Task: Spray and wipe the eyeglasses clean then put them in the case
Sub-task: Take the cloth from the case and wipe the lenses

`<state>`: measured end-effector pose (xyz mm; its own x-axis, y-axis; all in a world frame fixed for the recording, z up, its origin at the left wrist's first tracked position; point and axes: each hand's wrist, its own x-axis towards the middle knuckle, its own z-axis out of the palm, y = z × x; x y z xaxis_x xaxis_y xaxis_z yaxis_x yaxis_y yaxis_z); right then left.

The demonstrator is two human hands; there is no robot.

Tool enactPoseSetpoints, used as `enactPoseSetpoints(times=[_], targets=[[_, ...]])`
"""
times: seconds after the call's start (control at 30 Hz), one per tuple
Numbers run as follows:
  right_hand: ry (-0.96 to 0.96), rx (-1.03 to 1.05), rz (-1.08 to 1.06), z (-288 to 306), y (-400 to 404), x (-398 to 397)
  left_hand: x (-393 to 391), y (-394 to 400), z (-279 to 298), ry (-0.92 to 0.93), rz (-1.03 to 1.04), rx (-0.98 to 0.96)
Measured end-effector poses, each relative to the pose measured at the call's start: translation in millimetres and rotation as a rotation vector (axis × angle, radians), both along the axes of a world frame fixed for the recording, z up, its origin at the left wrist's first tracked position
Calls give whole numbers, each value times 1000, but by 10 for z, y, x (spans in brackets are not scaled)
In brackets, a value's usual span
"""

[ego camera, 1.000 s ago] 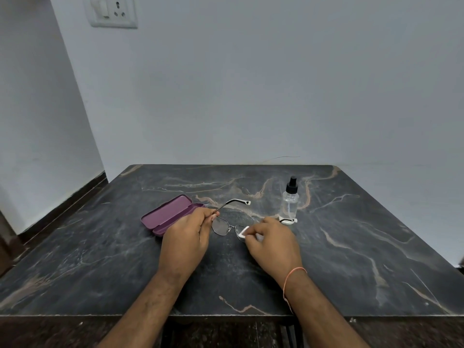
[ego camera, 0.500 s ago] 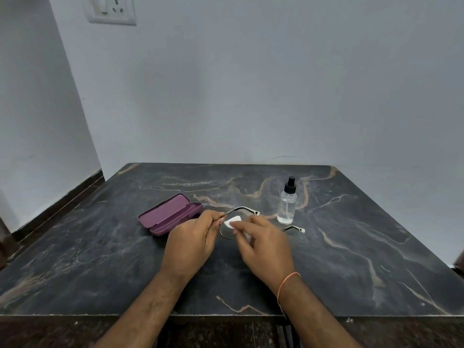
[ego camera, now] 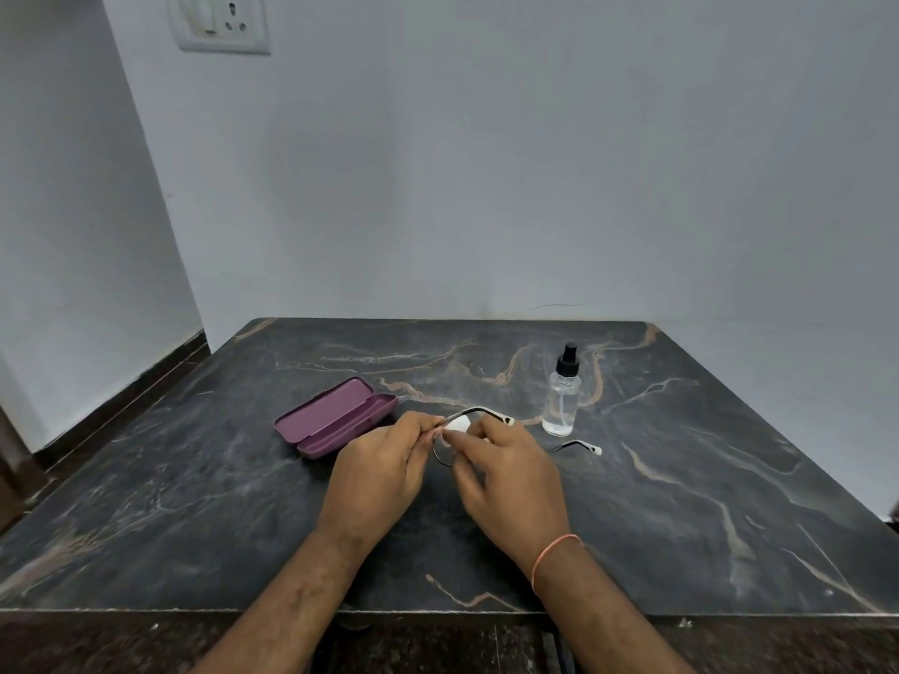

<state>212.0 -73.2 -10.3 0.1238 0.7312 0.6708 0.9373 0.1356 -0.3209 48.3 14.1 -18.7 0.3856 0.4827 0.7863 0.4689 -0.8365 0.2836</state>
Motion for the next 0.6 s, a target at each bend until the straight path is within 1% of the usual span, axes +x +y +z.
enactPoseSetpoints(times=[0.13, 0.2, 0.37, 0.43, 0.6], targets=[[55, 9, 123, 18, -17, 8, -5, 33, -27, -1, 32, 7], [96, 22, 134, 20, -39, 9, -14, 49, -31, -16, 37, -10], [43, 22, -63, -2, -22, 6, 4, 30, -24, -16, 43, -8], [17, -10, -85, -6, 1, 9, 13, 26, -38, 13, 28, -8], [33, -25, 64, 17, -3, 14, 24, 53, -53, 30, 62, 8]])
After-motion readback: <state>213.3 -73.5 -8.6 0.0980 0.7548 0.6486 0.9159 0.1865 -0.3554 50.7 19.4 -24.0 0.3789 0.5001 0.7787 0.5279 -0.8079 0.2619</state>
